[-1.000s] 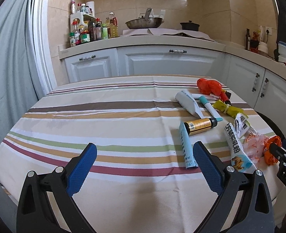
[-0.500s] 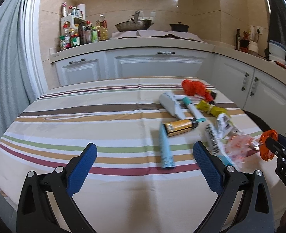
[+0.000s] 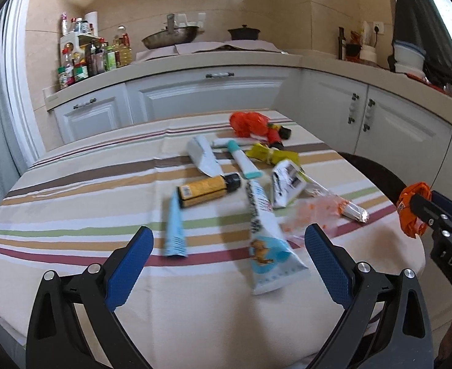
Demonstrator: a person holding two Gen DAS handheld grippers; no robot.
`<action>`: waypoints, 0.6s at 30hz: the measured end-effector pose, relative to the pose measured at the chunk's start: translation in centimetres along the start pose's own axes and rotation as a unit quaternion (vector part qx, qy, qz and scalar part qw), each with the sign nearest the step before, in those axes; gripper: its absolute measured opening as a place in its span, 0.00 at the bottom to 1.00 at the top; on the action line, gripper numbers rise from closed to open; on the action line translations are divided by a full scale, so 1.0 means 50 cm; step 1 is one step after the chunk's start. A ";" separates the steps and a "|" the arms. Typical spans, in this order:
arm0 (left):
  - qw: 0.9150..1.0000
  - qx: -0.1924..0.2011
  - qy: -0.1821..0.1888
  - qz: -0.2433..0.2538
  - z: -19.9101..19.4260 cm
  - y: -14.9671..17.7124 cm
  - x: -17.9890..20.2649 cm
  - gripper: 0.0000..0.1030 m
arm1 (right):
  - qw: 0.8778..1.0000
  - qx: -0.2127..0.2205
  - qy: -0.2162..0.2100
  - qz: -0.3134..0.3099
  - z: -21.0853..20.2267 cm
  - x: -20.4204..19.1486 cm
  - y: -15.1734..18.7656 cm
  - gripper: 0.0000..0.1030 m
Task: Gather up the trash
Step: 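Grasp the orange plastic bag with the right gripper while the left grasps the snack wrapper, then carry both items over the black bin and open both grippers to drop them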
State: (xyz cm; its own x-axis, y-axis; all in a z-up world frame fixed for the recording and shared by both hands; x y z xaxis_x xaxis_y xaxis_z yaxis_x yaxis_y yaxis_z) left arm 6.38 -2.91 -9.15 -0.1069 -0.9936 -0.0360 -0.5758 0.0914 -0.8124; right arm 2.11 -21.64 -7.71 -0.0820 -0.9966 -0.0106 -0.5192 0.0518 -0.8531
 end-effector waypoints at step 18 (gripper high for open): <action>1.000 -0.008 0.018 0.007 0.020 0.029 0.008 0.34 | 1.000 -0.002 0.001 0.007 0.004 0.012 0.008 0.33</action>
Point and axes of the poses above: each gripper's, at about its wrist camera, not at the fingertips, and z roughly the way its jaws point, x to its right, y to its underside, the point moved 7 cm from there along z, roughly the way its jaws point
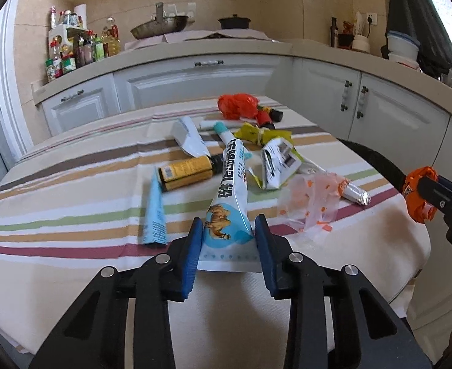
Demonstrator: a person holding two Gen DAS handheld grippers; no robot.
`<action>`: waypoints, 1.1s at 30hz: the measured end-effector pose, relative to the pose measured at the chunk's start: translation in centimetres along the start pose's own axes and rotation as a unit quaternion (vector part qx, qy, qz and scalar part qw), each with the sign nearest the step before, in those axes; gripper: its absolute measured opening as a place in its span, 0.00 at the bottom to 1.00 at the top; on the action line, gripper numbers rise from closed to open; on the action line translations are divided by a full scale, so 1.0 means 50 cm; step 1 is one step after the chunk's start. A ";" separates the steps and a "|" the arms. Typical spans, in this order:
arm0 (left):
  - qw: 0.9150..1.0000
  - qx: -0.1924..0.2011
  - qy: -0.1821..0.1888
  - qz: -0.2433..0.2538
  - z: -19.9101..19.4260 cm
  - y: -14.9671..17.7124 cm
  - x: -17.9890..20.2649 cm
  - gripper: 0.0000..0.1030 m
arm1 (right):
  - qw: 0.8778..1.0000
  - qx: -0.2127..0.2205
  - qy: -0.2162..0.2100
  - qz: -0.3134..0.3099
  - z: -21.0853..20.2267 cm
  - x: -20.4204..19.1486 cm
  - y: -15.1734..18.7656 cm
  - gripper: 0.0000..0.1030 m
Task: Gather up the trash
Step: 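Carry both items over the black bin and open both grippers to drop them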
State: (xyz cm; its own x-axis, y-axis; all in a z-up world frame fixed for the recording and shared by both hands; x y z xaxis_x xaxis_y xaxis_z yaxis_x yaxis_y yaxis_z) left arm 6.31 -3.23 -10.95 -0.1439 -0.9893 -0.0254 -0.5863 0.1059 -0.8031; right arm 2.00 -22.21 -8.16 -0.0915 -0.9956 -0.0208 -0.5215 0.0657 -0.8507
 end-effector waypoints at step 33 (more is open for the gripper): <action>0.991 0.060 0.106 0.056 0.056 -0.261 0.265 0.34 | 0.995 0.059 0.075 0.037 0.109 0.220 -0.186 0.33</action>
Point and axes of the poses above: each gripper's, at about its wrist camera, not at the fingertips, and z roughly the way its jaws point, x to its right, y to its underside, the point moved 7 cm from there along z, roughly the way its jaws point
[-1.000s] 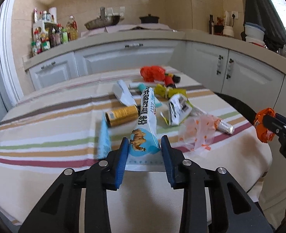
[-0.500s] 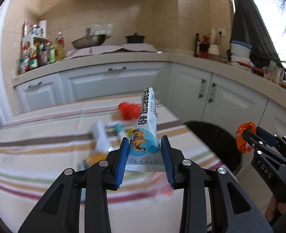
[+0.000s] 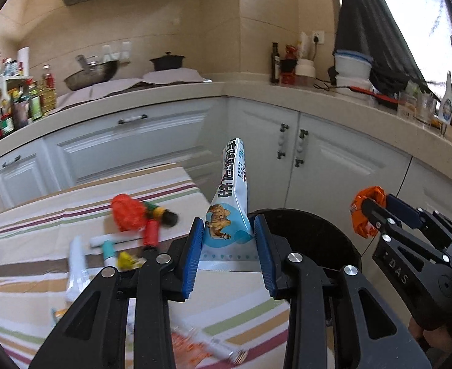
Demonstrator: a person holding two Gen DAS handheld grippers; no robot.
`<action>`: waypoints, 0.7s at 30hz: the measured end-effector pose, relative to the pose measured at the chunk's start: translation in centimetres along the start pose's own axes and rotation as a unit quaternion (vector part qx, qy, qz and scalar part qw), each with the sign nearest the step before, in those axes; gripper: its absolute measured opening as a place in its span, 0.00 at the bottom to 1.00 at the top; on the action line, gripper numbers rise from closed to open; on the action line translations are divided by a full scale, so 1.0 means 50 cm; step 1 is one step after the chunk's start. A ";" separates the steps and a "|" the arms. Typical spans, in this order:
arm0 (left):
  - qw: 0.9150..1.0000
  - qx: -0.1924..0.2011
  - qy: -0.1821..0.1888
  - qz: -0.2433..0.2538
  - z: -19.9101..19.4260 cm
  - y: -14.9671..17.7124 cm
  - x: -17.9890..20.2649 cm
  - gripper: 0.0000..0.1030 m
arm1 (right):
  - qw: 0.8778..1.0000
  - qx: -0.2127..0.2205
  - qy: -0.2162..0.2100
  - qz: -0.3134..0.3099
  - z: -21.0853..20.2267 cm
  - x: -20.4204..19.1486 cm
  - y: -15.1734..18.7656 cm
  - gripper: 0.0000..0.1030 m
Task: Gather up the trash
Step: 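Carry both items over the black bin and open both grippers to drop them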
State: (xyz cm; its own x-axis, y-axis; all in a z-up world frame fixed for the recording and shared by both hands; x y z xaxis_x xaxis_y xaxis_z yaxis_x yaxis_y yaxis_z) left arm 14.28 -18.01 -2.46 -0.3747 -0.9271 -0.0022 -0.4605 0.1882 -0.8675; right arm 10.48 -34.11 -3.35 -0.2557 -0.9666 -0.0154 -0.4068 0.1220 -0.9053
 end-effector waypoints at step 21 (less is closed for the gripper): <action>0.993 -0.114 0.016 0.028 0.188 0.026 0.080 0.54 | 0.998 -0.055 0.014 0.038 0.205 0.077 0.035 0.53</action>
Point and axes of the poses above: each gripper's, at about its wrist camera, not at the fingertips, and z roughly the way its jaws point, x to its right, y to its underside, the point moved 7 cm from there along z, roughly the way its jaws point
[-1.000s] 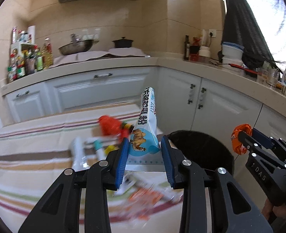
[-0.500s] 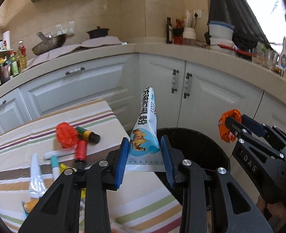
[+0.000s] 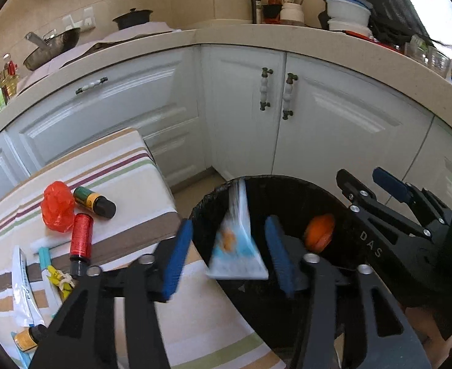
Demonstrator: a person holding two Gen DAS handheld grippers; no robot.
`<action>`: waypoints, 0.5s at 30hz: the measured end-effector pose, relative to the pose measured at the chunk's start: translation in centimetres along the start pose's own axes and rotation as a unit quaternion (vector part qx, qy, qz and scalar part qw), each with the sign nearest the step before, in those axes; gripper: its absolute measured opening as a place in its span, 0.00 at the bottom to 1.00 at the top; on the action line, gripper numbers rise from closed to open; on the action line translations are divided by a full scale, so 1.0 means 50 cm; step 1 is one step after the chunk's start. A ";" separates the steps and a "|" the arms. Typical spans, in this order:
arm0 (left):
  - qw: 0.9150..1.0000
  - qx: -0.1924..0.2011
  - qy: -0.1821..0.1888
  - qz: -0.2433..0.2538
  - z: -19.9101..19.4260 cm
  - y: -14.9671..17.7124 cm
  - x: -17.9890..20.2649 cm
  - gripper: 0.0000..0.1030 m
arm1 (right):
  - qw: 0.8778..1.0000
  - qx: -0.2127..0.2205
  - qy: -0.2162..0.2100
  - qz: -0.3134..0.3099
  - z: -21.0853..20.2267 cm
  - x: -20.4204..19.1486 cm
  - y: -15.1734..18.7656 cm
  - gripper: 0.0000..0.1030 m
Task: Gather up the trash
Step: 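Carry both items over the black bin and open both grippers to drop them, then move both grippers back over the table toward the remaining trash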
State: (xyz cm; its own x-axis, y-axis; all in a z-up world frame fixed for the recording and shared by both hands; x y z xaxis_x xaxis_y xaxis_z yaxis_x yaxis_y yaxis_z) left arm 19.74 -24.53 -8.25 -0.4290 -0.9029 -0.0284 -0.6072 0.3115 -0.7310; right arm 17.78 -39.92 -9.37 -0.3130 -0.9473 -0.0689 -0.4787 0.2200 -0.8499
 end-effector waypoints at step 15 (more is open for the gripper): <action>0.996 0.077 -0.045 -0.026 -0.121 -0.031 -0.069 0.55 | 1.000 0.026 -0.002 0.005 -0.096 -0.016 -0.026 0.55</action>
State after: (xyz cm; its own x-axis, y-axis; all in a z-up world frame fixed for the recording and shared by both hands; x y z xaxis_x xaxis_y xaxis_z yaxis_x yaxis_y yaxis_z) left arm 18.11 -20.09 -2.88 -0.3331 -0.9419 -0.0442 -0.5142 0.2208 -0.8287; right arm 14.72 -38.32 -5.73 -0.3145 -0.9460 -0.0786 -0.4327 0.2165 -0.8752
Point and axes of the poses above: each gripper's, at about its wrist camera, not at the fingertips, and z roughly the way its jaws point, x to its right, y to its underside, the point moved 7 cm from there along z, roughly the way its jaws point
